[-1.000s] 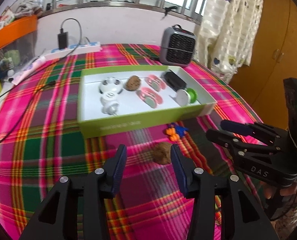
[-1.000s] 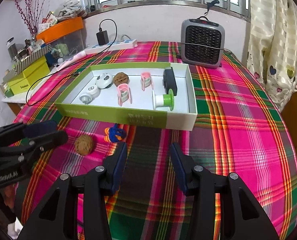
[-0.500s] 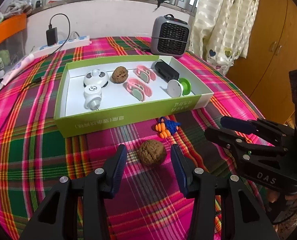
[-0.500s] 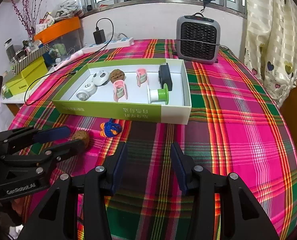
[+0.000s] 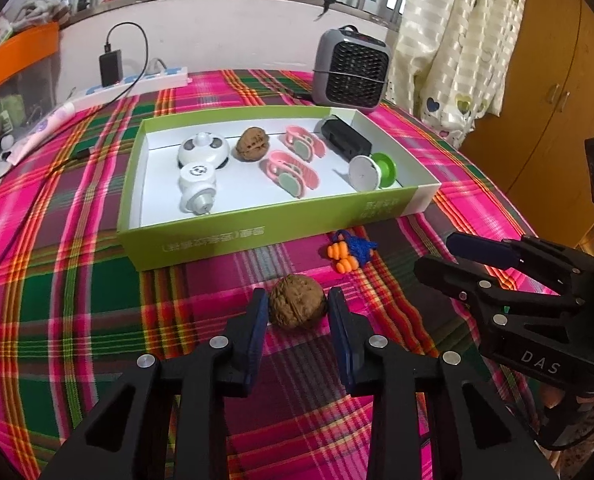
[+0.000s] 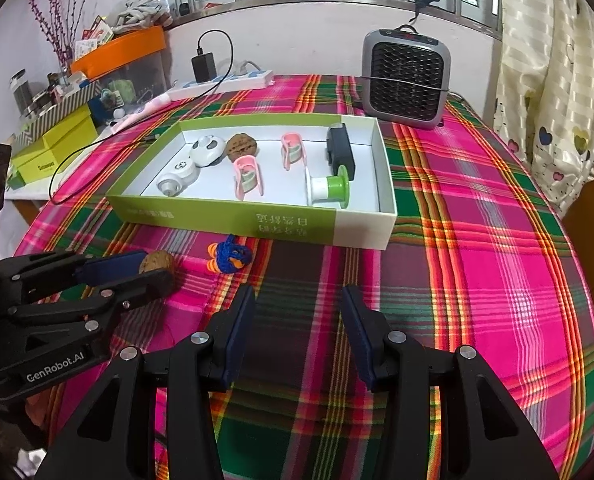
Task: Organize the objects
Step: 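Close the left tool on the walnut while the right tool grasps the blue-orange toy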
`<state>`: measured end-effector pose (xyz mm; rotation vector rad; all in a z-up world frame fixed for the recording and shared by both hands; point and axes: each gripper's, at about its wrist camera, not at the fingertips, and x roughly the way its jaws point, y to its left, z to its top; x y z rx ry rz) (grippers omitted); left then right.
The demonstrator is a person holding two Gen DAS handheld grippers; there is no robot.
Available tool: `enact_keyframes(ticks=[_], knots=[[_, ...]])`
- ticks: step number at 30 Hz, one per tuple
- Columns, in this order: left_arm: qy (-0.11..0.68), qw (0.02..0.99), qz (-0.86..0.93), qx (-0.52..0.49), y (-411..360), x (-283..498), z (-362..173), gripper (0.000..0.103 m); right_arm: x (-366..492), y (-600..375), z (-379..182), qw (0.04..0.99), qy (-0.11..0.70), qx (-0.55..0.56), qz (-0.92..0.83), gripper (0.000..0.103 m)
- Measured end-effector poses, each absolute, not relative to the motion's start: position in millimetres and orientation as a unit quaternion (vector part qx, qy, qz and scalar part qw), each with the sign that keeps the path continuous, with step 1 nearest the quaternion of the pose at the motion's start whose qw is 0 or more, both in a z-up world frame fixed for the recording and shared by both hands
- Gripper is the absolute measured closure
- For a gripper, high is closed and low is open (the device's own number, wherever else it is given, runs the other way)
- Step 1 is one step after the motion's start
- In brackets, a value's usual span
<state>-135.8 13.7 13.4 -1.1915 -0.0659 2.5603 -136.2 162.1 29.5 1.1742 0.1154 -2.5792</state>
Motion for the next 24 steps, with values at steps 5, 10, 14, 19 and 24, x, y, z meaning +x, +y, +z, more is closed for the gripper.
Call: enact_keyframes(ticks=[5,10,14,19,24], knots=[[-0.025,0.141,0.898,-0.415,3,-136,14,0.074,-138,153,30,0.166,0.044,0.409,-0.896,0.057],[-0.029,0.128,0.900,-0.415,-6,-136,13,0.074,-142,141,28,0.185,0.045,0.410,-0.892,0.057],[-0.034,0.120,0.902,-0.414,-13,-137,12,0.074,-146,130,26,0.194,0.054,0.413,-0.888,0.057],[-0.040,0.119,0.902,-0.413,-17,-138,11,0.074,-151,122,24,0.201,0.056,0.418,-0.884,0.057],[-0.046,0.120,0.899,-0.420,-20,-141,10,0.074,-156,118,22,0.202,0.059,0.422,-0.882,0.057]])
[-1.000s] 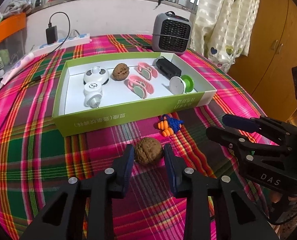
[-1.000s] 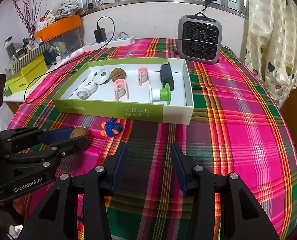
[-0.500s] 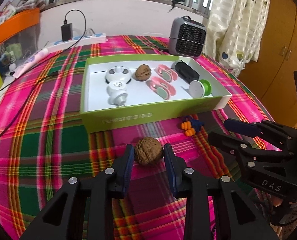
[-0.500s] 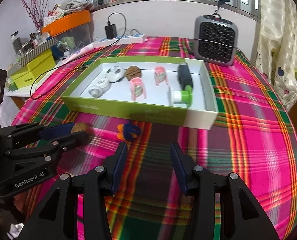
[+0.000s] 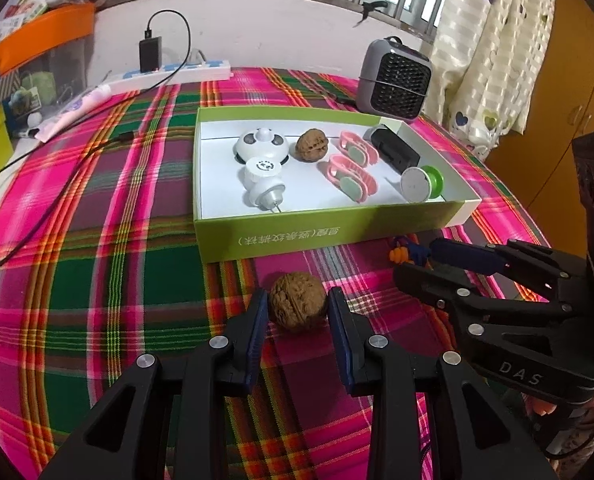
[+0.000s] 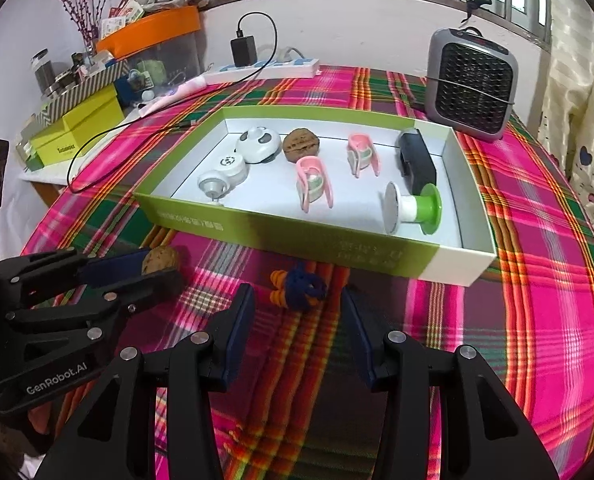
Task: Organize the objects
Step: 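Close the left tool on the walnut while the right tool grasps the blue-orange toy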
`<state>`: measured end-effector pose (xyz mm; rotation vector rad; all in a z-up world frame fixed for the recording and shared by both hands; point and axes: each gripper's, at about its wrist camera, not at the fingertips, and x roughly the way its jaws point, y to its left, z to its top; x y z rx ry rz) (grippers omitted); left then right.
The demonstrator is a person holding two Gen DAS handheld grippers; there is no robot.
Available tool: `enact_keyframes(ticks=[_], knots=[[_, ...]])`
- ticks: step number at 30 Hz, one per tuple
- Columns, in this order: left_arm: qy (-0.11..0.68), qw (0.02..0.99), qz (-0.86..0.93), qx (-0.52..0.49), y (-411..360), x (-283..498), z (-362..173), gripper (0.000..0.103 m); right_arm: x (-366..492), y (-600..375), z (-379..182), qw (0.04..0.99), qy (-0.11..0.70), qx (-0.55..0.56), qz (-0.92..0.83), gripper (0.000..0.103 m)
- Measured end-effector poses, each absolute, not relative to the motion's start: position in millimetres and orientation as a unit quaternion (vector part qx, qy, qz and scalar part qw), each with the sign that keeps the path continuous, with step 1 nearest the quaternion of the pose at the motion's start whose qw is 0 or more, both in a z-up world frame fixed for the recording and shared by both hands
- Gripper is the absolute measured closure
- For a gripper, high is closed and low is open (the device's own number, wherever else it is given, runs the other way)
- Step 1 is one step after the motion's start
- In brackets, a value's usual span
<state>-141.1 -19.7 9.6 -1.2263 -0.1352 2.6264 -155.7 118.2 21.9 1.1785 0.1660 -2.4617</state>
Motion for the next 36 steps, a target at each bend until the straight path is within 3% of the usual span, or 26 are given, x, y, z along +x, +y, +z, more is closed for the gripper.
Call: enact_keyframes(ticks=[7,9,14,36], knots=[[-0.047,0.120,0.899,-0.419,-20.3,-141.4,9.6,0.074,-156.1,115.0,20.2,0.205,0.068,0.422,-0.881,0.058],[-0.048,0.120,0.899,-0.419,-20.5,-141.3,9.8,0.074,-156.6,114.3,19.0,0.203,0.071,0.423,-0.880,0.067],[-0.047,0.120,0.899,-0.419,-20.3,-141.6,9.7,0.074,-157.8,115.1,18.4,0.203,0.070,0.424,-0.880,0.074],[-0.048,0.121,0.900,-0.416,-20.2,-141.7,13.2,0.075,-154.1,117.2,20.5,0.207,0.060,0.419,-0.882,0.076]])
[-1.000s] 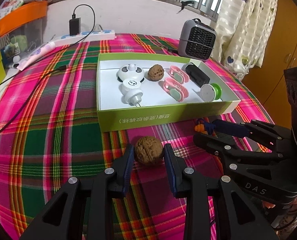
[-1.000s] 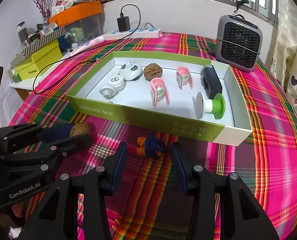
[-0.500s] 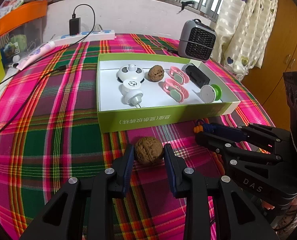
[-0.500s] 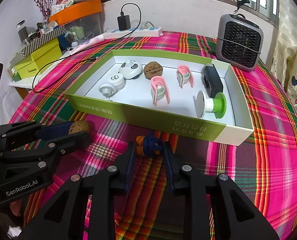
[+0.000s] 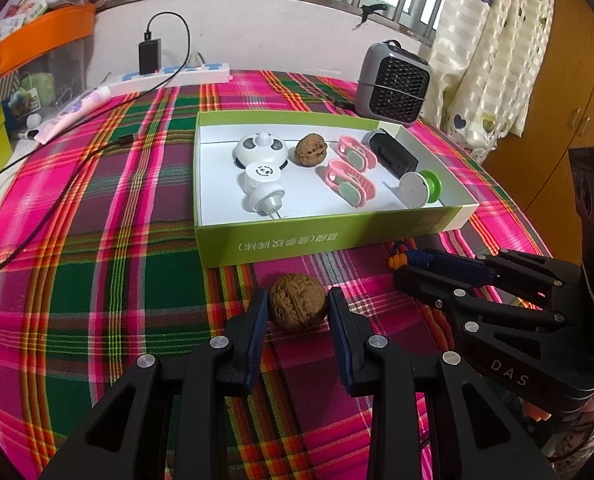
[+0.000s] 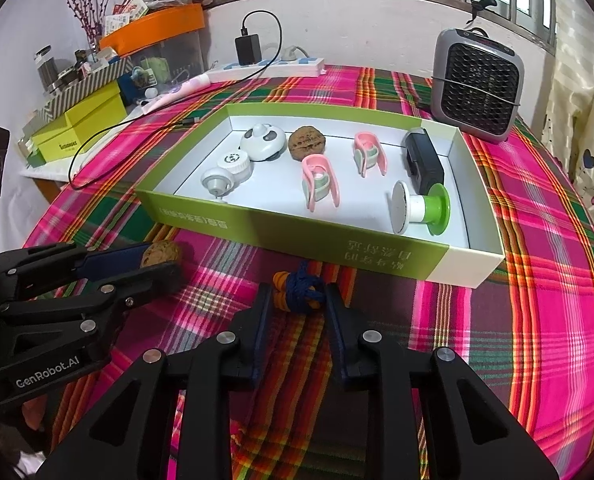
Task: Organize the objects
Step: 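Close the left tool on the walnut while the right tool grasps the blue-orange toy, then lift the walnut and blue-orange toy and carry both over the box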
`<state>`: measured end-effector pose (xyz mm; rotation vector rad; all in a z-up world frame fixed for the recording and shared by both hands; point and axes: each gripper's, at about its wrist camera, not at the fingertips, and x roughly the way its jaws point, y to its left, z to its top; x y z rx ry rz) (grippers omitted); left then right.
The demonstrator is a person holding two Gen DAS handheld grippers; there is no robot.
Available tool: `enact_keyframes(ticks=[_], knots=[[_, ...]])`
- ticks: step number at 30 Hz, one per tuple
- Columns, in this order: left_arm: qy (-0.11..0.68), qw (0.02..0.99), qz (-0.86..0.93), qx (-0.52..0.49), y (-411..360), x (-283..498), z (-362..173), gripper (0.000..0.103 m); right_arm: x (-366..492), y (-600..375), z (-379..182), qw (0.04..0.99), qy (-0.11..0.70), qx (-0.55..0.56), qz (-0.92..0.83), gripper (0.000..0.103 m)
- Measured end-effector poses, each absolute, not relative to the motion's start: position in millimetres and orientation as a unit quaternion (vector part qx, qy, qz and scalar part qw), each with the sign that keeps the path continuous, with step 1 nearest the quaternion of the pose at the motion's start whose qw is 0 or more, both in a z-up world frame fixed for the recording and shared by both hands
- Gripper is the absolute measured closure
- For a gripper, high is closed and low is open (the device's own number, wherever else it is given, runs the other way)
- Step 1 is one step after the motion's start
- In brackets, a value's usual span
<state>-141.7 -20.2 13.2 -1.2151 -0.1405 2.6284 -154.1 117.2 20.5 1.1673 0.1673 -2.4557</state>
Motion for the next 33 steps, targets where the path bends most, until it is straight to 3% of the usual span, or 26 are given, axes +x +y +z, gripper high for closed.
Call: enact_keyframes(ticks=[33], knots=[[-0.040,0.128,0.911,-0.391,-11,-153,42,0.075,-160,138,47,0.202,0.031,0.389,-0.898,0.076]])
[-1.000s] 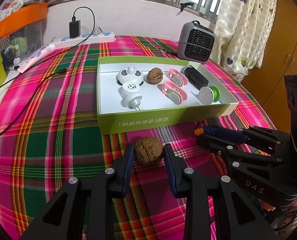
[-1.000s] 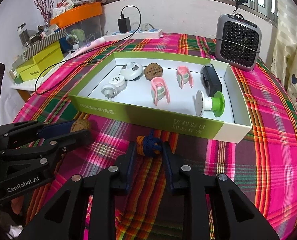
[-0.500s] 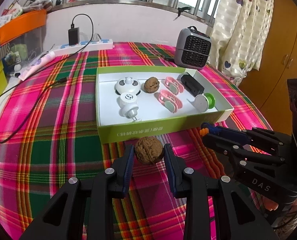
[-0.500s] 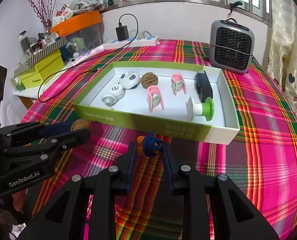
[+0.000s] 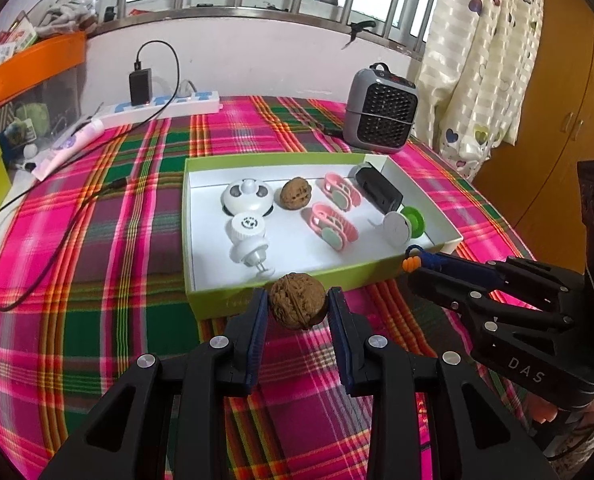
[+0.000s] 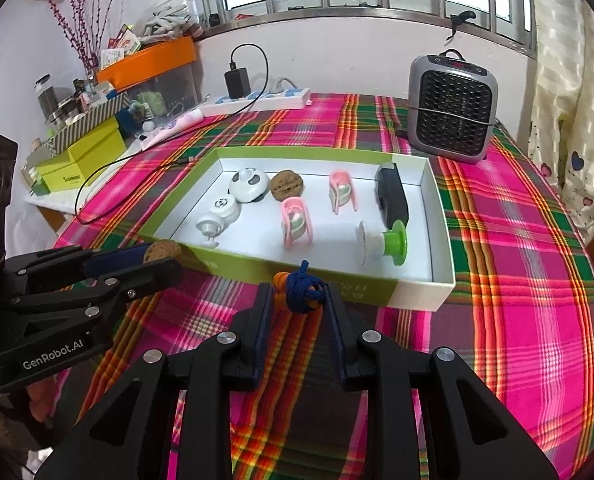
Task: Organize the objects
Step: 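Lift the walnut and blue-orange toy and carry both over the box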
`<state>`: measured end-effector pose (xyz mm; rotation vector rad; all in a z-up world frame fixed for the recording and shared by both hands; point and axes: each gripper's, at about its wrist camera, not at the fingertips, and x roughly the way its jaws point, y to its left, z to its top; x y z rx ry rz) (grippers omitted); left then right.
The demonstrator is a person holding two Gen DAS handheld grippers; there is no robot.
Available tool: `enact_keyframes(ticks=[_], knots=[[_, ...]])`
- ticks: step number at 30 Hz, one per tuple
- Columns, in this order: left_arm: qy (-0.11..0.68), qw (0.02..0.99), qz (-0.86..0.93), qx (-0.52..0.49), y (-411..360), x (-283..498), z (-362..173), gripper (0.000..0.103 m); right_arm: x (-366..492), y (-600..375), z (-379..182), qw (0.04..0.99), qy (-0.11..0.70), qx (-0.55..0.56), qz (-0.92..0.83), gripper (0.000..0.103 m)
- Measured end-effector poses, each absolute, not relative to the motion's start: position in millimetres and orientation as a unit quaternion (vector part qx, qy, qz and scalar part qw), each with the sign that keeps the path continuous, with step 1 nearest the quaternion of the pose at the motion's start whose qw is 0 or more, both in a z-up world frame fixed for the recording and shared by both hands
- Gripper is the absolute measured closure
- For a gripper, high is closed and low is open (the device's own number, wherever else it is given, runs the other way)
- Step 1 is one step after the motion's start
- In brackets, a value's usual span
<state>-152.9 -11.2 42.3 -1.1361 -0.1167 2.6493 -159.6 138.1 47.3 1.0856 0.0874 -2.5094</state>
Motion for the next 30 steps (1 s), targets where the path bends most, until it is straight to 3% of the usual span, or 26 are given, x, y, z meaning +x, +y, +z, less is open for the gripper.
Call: enact_keyframes(ticks=[30], knots=[[-0.026,0.129,0.907,-0.400,-1,-205,38,0.075,-216,134,44,0.185,0.047,0.399,-0.897,0.076]])
